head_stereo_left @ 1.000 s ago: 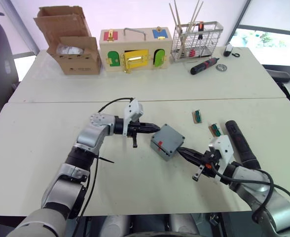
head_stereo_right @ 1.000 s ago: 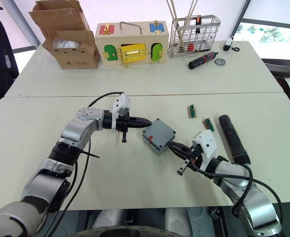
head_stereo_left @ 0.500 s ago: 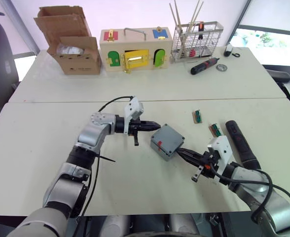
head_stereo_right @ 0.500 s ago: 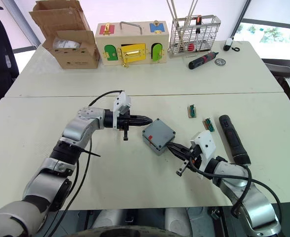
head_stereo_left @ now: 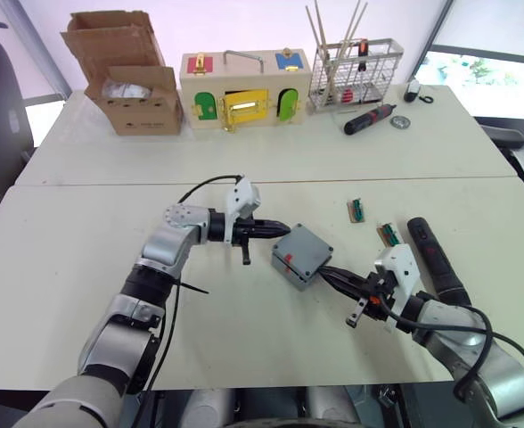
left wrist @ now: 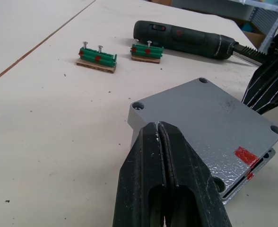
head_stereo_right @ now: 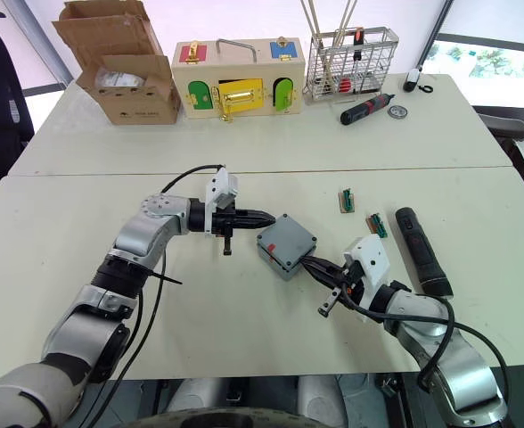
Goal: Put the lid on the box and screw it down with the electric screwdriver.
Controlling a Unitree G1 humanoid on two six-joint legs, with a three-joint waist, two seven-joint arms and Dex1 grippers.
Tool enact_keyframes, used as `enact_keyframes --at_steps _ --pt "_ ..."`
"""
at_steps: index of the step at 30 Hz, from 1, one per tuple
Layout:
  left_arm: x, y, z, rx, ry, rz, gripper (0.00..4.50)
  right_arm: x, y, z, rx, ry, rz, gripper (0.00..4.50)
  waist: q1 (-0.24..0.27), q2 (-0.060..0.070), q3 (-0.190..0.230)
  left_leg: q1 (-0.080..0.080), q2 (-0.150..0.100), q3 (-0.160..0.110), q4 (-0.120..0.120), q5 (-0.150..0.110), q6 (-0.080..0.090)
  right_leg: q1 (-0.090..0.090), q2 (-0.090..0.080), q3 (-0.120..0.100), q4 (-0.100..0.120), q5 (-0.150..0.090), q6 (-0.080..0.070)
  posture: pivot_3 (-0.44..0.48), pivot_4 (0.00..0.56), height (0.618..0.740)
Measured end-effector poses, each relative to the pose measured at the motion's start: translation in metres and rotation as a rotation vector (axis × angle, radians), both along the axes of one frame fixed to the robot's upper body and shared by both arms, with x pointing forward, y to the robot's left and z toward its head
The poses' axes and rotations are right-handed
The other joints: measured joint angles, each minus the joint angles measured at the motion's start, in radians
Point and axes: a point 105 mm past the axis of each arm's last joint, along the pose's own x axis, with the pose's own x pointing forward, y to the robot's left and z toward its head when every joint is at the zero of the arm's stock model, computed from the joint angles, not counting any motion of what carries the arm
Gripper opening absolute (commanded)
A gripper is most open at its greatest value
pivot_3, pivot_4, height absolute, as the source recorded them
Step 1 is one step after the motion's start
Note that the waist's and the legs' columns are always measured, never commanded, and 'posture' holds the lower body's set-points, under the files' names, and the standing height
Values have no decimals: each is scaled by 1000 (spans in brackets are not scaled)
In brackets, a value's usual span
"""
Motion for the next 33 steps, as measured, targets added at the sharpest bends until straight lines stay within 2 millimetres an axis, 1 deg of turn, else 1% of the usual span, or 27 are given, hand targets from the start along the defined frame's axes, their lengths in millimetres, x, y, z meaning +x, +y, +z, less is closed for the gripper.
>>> enact_keyframes --at_steps 3,9,11,14,19,33 --pt "2 2 1 -15 13 13 0 0 0 0 -3 0 2 40 0 0 0 0 0 0 0 0 0 0 0 0 0 0 0 0 150 737" --pt "9 5 15 -66 12 46 0 0 0 -1 -9 0 4 40 0 0 0 0 0 0 0 0 0 0 0 0 0 0 0 0 150 737" --pt "10 5 16 -63 1 51 0 0 0 -1 -9 0 5 40 -1 0 0 0 0 0 0 0 0 0 0 0 0 0 0 0 150 737" --pt "10 7 8 -14 -23 47 0 0 0 -1 -12 0 4 40 -1 0 0 0 0 0 0 0 0 0 0 0 0 0 0 0 150 737" --pt "5 11 -15 48 -7 39 0 0 0 -1 -16 -1 3 40 1 0 0 0 0 0 0 0 -1 0 0 0 0 0 0 0 150 737" --pt "0 5 -9 26 -4 6 0 0 1 -2 -16 1 6 40 0 0 0 0 0 0 0 0 0 0 0 0 0 0 0 0 150 737"
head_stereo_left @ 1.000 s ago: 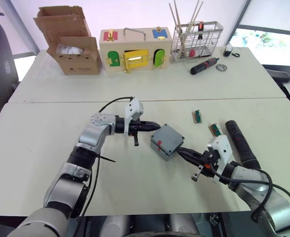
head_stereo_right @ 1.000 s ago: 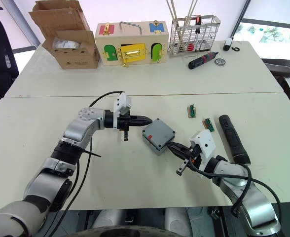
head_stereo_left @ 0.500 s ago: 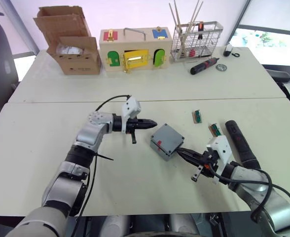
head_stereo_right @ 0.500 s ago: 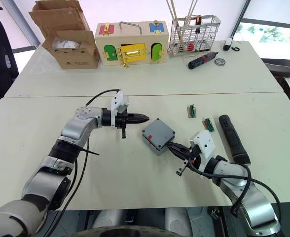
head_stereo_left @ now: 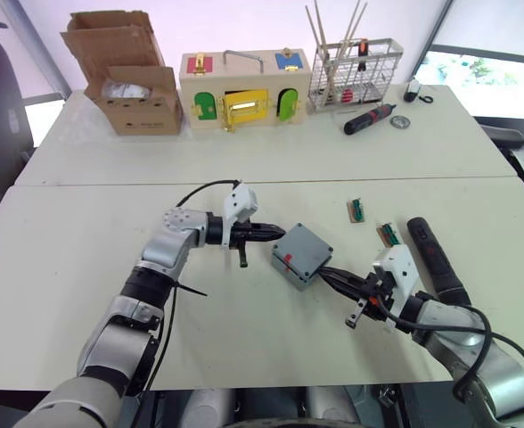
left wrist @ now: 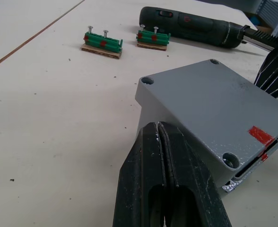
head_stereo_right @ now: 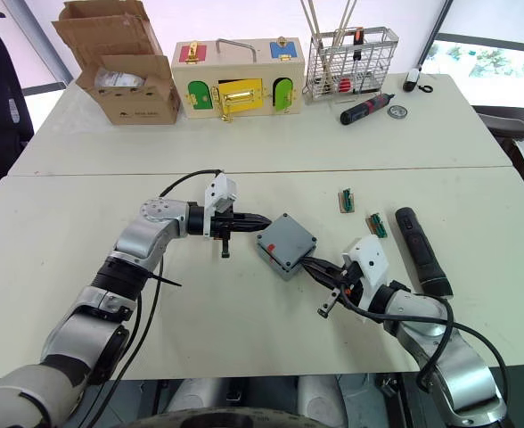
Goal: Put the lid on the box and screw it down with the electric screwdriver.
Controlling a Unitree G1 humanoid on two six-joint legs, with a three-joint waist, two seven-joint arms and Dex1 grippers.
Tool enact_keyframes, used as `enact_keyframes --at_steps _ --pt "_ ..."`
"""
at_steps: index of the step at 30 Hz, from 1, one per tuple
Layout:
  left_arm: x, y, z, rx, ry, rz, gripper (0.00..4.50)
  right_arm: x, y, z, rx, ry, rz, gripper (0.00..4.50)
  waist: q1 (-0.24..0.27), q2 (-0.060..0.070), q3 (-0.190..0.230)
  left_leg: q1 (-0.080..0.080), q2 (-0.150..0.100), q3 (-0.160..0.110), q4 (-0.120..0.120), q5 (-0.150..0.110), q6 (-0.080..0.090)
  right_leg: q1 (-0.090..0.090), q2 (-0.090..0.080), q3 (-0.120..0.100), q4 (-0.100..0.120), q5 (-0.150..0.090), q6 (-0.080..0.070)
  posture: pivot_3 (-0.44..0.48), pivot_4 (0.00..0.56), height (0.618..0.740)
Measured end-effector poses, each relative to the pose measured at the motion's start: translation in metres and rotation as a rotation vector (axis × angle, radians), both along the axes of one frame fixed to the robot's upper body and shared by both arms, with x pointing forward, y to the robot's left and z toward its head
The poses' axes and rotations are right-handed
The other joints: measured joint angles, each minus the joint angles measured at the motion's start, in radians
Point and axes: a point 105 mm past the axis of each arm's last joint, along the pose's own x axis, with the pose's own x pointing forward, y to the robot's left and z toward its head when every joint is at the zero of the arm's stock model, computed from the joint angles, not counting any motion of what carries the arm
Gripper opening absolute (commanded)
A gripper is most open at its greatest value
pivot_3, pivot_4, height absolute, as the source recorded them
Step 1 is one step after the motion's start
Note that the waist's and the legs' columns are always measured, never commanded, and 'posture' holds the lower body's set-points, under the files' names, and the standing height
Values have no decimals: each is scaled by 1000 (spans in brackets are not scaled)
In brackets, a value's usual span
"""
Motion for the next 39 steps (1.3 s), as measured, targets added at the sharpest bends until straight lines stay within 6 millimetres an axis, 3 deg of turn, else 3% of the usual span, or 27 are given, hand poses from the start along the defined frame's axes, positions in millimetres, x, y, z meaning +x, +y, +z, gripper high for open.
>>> enact_keyframes --at_steps 9,39 --pt "-3 0 8 -12 -1 -7 0 -1 1 -1 0 3 4 40 0 0 0 0 0 0 0 0 0 0 0 0 0 0 0 0 150 737" --pt "-7 5 3 2 2 -5 0 -1 4 4 26 16 2 40 0 0 0 0 0 0 0 0 0 0 0 0 0 0 0 0 150 737"
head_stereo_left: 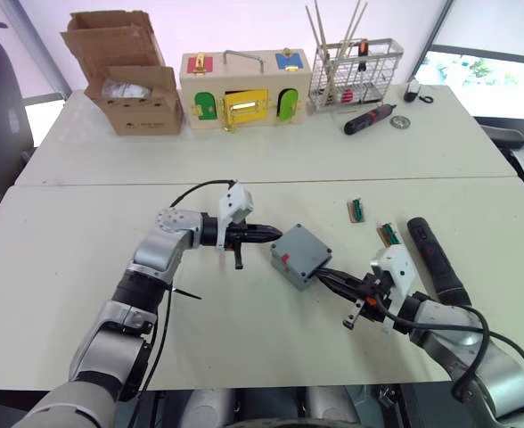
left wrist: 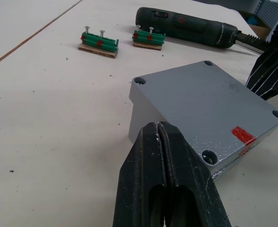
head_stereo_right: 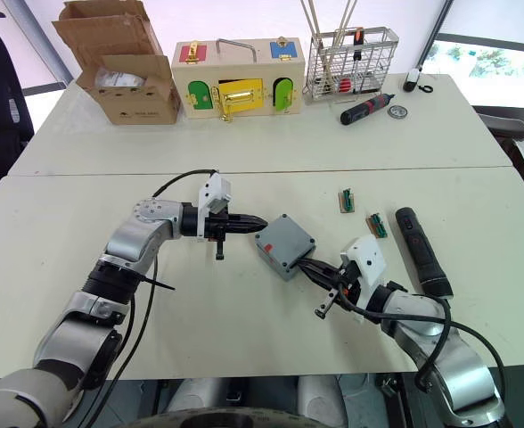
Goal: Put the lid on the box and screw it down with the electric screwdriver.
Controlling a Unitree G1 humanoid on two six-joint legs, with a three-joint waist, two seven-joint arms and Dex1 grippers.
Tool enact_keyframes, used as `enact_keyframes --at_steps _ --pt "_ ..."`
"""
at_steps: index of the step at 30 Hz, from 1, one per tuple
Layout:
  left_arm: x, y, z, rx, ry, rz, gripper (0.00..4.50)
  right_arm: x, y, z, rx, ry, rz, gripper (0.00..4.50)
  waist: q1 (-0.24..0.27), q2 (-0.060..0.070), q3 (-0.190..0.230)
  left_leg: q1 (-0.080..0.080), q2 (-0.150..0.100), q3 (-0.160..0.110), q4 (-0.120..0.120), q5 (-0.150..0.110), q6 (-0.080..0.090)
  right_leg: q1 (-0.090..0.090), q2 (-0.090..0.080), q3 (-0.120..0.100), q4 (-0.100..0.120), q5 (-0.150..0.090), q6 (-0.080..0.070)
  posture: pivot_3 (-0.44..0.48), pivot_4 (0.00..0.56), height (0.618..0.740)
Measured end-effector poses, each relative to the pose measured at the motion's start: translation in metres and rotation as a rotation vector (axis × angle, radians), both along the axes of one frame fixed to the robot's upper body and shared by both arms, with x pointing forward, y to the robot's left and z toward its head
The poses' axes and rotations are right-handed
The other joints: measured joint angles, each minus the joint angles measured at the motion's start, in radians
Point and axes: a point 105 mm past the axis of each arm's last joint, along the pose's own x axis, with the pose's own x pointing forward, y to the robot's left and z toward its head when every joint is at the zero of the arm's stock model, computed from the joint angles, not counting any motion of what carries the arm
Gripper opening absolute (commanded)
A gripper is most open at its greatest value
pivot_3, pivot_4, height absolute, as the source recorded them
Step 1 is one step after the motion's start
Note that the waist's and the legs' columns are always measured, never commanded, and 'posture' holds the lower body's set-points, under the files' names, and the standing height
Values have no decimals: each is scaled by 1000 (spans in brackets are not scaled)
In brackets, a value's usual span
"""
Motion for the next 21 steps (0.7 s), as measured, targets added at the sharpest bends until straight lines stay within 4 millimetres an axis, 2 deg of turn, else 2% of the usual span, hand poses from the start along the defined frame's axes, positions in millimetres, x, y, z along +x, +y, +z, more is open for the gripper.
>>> enact_keyframes --at_steps 9,21 --pt "0 -1 0 -1 -3 -2 0 -4 4 7 15 -9 2 40 0 0 0 0 0 0 0 0 0 0 0 0 0 0 0 0 150 737" --pt "-1 -4 0 -6 -1 -10 0 -6 1 2 12 13 -15 40 0 0 0 0 0 0 0 0 0 0 0 0 0 0 0 0 150 737"
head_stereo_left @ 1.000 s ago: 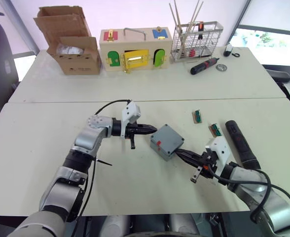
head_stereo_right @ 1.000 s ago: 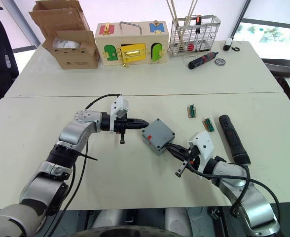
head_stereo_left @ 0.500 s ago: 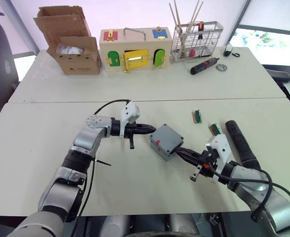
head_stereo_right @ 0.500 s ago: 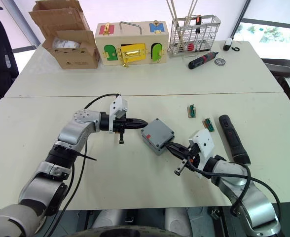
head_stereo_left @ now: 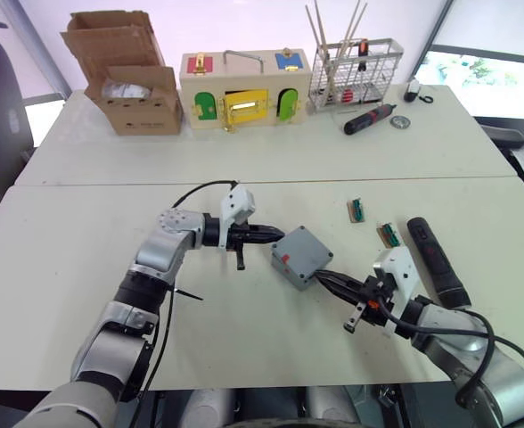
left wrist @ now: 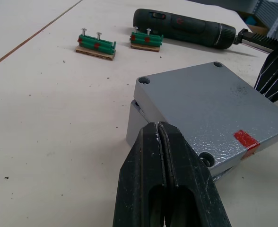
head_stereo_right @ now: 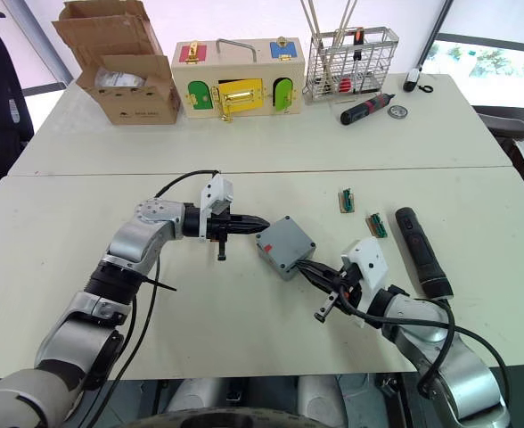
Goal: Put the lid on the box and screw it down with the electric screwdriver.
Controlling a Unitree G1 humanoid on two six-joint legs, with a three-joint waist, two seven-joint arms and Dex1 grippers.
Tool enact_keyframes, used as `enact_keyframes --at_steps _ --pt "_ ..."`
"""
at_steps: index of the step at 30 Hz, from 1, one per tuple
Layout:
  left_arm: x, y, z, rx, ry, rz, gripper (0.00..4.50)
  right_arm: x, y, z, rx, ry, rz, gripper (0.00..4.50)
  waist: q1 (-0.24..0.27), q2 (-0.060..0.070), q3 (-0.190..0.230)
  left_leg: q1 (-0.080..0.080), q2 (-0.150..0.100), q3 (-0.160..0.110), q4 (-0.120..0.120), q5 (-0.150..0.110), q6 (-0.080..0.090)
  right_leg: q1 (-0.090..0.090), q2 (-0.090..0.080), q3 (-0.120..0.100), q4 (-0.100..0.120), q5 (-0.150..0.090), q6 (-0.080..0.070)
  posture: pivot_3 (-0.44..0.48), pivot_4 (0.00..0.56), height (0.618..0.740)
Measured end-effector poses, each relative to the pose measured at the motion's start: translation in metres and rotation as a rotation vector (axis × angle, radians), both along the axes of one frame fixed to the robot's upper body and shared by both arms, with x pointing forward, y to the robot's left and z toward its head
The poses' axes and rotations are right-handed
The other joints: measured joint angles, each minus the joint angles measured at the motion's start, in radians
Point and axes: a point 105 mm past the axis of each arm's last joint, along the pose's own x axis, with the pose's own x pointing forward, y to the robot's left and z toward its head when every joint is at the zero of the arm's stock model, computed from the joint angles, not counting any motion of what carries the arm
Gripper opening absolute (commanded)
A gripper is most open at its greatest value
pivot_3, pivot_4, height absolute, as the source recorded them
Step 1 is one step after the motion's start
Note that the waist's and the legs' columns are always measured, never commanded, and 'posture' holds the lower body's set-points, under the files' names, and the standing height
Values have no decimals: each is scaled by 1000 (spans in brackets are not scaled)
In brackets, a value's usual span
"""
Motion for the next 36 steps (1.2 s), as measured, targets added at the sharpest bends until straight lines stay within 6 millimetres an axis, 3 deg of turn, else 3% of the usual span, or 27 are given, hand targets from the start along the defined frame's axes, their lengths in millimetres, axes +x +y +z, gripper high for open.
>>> enact_keyframes --at_steps 23,36 --pt "-4 1 0 12 -4 -27 0 2 -9 -1 -24 -8 -38 40 0 0 0 0 0 0 0 0 0 0 0 0 0 0 0 0 150 737" --pt "-3 -1 0 13 -21 -15 0 0 -3 -4 -26 4 -12 40 0 0 0 0 0 0 0 0 0 0 0 0 0 0 0 0 150 737"
